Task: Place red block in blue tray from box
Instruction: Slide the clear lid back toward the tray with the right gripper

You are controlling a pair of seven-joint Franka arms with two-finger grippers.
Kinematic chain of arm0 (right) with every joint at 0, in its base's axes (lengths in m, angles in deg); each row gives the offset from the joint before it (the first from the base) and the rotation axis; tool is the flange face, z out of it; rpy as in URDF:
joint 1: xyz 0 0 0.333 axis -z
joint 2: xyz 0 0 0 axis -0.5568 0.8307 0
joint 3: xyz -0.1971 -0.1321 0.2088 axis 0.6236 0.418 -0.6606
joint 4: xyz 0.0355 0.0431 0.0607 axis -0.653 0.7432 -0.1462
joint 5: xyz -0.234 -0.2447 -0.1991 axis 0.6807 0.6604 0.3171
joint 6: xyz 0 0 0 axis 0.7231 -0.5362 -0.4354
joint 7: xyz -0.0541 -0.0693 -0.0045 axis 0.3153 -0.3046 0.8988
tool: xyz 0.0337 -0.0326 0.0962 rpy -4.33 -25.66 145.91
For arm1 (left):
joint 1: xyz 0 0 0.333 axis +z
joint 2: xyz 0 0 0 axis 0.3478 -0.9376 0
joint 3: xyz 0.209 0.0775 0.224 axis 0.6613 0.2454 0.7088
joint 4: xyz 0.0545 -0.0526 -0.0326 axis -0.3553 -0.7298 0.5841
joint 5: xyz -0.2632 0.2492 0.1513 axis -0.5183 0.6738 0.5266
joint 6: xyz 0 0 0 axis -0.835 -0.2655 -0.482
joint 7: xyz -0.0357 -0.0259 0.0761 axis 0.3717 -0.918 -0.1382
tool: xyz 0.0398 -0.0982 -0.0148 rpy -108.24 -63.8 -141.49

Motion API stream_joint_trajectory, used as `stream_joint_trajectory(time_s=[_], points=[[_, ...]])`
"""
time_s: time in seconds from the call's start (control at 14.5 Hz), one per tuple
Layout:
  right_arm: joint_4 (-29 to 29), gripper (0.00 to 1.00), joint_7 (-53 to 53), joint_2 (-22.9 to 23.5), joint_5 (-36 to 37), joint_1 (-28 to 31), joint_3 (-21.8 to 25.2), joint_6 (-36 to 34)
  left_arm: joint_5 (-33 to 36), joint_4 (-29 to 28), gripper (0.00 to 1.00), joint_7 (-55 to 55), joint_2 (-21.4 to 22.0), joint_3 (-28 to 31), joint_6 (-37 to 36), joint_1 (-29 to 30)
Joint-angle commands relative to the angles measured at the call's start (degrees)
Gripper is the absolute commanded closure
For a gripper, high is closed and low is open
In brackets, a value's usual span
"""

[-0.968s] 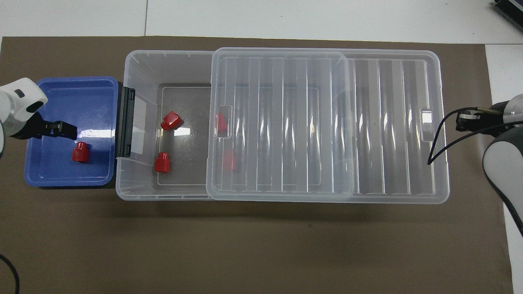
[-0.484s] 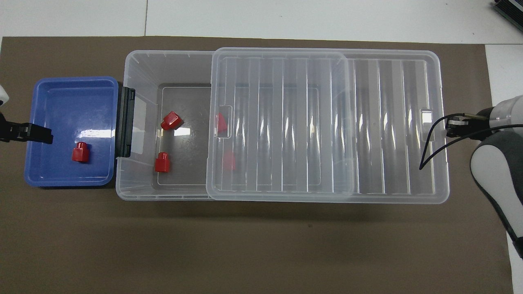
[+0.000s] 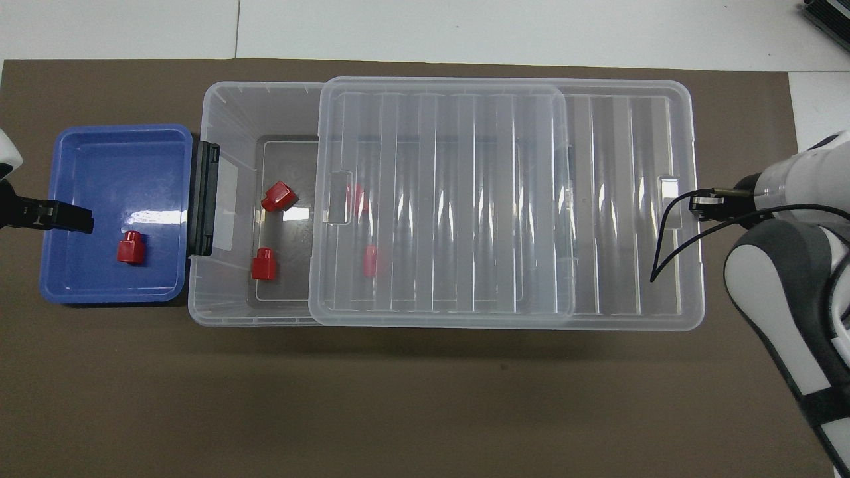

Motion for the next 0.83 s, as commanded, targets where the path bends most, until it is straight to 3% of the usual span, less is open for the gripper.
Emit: stream_joint_trajectory(time_s=[0.0, 0.48, 0.76], points=[[0.7, 1.0, -2.4, -0.3, -0.7, -1.0, -0.2, 0.3, 0.1, -1.4, 0.0, -0.9, 1.6, 0.6, 0.1, -2.3], [0.8, 1.0, -2.4, -0.2, -0.9, -9.0, -0.2, 1.2, 0.1, -1.2, 0.0, -0.8, 1.6, 0.6, 0.4, -2.1], [1.2, 1.0, -1.6, -0.2, -4.9, -11.4, -0.2, 1.3, 0.1, -1.1, 0.0, -0.9, 1.7, 0.3, 0.4, -3.7]])
